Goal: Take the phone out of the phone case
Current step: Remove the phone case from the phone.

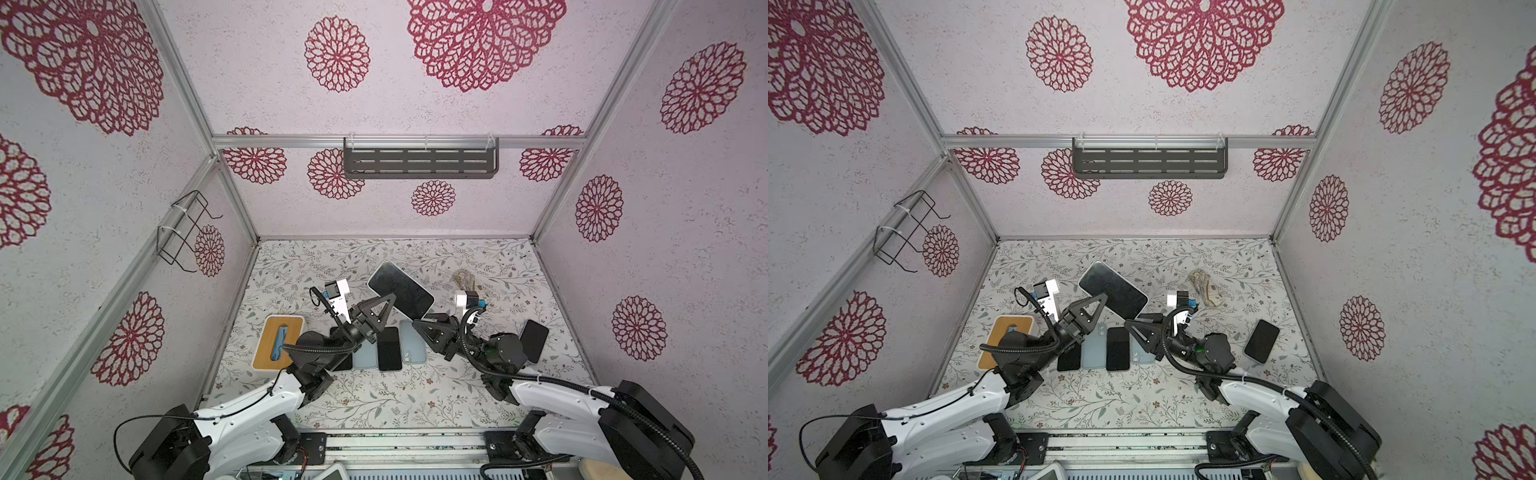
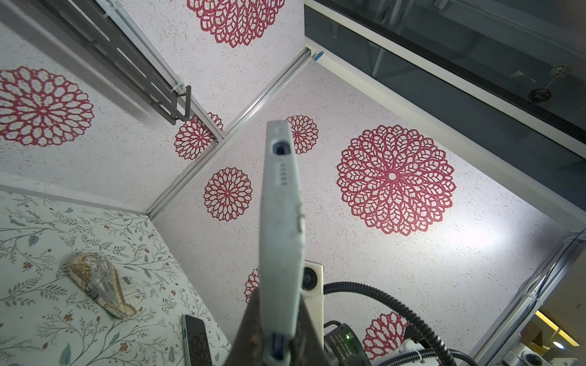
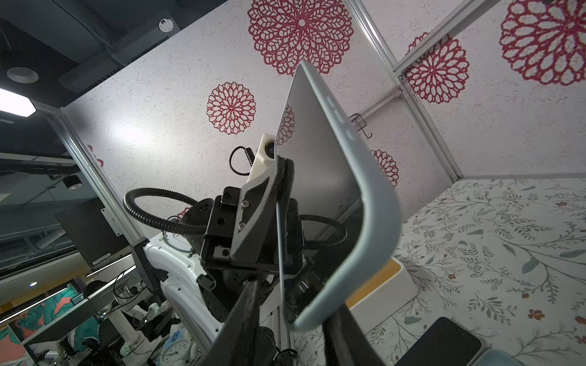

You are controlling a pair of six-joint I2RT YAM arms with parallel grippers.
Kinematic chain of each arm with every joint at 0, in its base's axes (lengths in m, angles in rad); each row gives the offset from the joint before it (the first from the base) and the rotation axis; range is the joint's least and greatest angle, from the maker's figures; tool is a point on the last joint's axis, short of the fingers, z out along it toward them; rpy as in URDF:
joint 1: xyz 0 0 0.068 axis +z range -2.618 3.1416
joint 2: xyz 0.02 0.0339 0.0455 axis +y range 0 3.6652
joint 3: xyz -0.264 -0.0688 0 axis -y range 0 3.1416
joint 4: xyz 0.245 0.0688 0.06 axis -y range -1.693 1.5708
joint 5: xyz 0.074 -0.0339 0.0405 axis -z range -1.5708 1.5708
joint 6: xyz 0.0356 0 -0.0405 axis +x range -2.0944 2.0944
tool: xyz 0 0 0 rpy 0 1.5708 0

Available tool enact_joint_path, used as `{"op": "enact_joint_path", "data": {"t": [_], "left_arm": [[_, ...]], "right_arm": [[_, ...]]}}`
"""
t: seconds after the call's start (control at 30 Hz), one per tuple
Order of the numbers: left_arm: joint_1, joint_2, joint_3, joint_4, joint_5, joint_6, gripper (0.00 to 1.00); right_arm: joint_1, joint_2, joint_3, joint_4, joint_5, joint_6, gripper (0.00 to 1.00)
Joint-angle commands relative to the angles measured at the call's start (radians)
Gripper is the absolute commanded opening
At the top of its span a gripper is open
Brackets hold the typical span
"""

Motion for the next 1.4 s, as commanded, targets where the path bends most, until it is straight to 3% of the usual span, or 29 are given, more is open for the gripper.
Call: {"op": "enact_joint_path", "data": {"t": [0.0,0.2,0.33,0.5,0.67,1.0,1.37], "left_arm": [[-0.006,-0.007,0.006,0.083,-0.003,0.002,0.0],[-0.006,0.001,0.004,0.083,0.004,-0.012,0.0],[-0.004,0.004,0.011,0.062,-0.018,-0.052,0.0],[-0.006,-0.019,0.091,-0.167,-0.037,-0.127,0.0],[-0.004,-0.038,0.172,-0.396,-0.041,-0.206,0.0],[-0.006,0.024,0.267,-0.514,0.014,-0.272,0.0],[-0.005,0.058,0.294,-0.514,0.046,-0.299,0.0]], "right_arm": [[-0.005,0.002,0.041,0.086,-0.018,0.011,0.27],[-0.007,0.017,0.046,0.111,-0.025,0.022,0.1],[-0.007,0.02,0.046,0.105,-0.043,0.016,0.08],[-0.007,-0.008,0.04,0.005,-0.08,-0.07,0.08],[-0.006,-0.108,0.04,-0.274,-0.047,-0.272,0.09],[-0.007,-0.244,0.101,-0.637,0.07,-0.584,0.11],[-0.006,-0.272,0.107,-0.668,0.17,-0.725,0.26]]}}
